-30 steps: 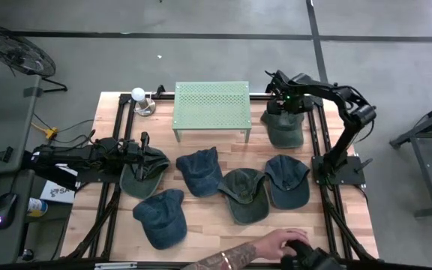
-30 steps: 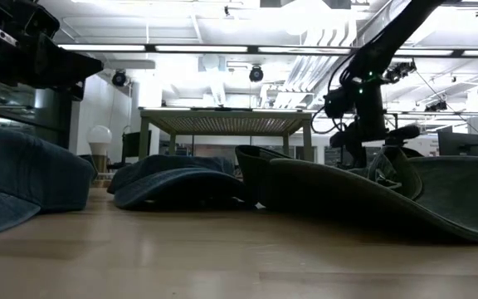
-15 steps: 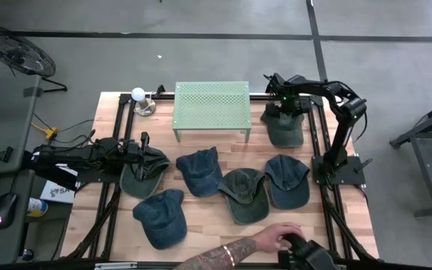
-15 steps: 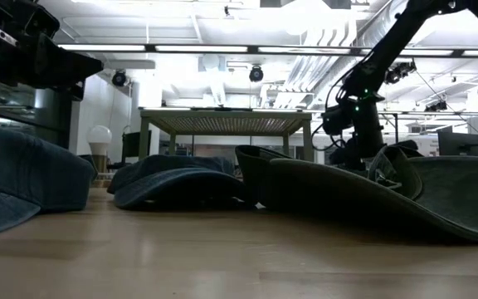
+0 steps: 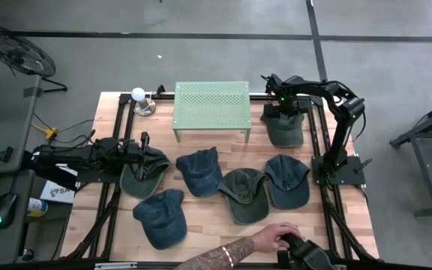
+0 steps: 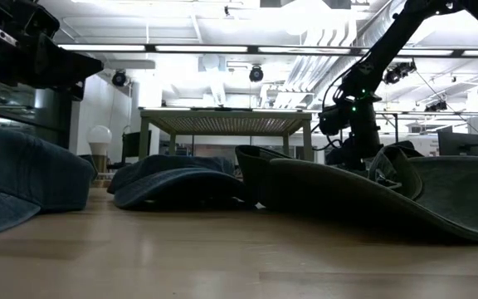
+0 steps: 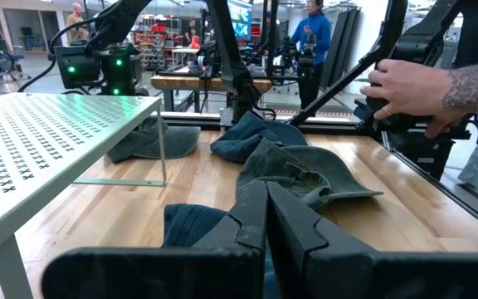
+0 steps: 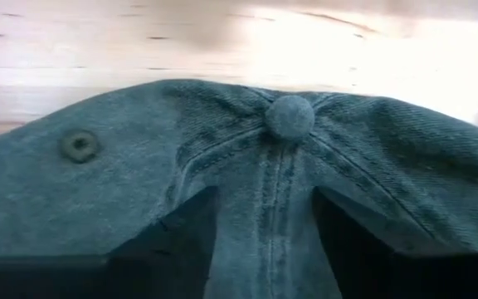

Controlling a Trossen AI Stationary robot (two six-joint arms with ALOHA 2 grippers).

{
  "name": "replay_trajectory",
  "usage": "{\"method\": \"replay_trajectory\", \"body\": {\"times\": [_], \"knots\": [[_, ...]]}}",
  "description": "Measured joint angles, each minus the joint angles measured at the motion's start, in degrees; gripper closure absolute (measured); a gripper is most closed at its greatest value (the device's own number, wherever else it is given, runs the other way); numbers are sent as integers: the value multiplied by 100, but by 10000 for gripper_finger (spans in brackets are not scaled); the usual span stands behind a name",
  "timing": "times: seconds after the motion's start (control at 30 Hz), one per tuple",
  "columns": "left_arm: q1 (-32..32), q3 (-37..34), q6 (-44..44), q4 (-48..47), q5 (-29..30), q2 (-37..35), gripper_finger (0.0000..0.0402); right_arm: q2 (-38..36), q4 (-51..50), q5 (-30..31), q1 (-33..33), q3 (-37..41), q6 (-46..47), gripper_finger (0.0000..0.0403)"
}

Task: Pick & Place hat
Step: Put the top gray cap on the shelf

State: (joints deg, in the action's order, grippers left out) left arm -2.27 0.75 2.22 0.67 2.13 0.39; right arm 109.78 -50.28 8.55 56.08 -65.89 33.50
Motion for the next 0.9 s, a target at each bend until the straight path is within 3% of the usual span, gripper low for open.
{"method": "replay_trajectory", "body": {"times": [0.4,0.57,0.9], "knots": [[-2,0,0,0,0,0,396,15,-23,3,10,7,-77,305],[0,0,0,0,-2,0,396,17,-34,-15,14,7,-125,388],[0,0,0,0,0,0,396,-598,-86,-344,36,50,-123,395]]}}
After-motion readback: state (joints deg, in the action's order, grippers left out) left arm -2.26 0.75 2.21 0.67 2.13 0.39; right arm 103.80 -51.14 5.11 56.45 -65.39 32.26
